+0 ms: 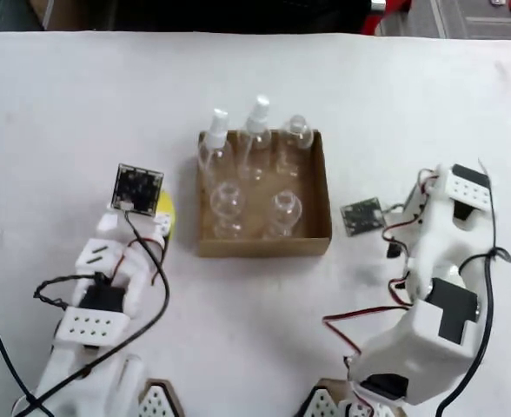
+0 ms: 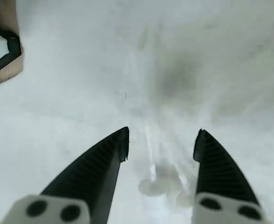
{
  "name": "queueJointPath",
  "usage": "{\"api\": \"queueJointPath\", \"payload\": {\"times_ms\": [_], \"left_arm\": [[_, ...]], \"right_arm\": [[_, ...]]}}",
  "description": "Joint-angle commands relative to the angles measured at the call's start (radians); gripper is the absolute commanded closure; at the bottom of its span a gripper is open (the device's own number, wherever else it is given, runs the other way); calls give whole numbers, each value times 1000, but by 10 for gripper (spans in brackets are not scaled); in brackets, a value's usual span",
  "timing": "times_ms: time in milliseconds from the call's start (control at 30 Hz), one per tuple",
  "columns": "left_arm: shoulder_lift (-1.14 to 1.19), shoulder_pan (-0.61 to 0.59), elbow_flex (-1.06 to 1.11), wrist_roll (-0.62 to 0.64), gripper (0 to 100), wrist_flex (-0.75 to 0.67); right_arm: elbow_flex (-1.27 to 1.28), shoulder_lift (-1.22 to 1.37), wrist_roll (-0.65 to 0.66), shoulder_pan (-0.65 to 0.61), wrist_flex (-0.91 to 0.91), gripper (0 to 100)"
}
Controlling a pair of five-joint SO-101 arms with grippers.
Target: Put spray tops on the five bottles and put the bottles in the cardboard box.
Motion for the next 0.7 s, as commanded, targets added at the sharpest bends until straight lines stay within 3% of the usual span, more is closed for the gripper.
{"api": "queueJointPath", "payload": {"times_ms": [0,200,300,467,667], "left_arm": [[-2,12,-9,-9,910,-26],[-4,12,-9,-9,910,-25],[-5,12,-9,-9,910,-23],[-7,12,-9,-9,910,-23],[-5,12,-9,-9,910,-23]], "right_arm": [[-28,-58,-112,-76,13,779],[-110,-186,-267,-136,48,779],[-180,-263,-422,-128,27,811],[-216,-302,-878,-88,-176,897],[-196,-209,-1567,71,-423,833]]}}
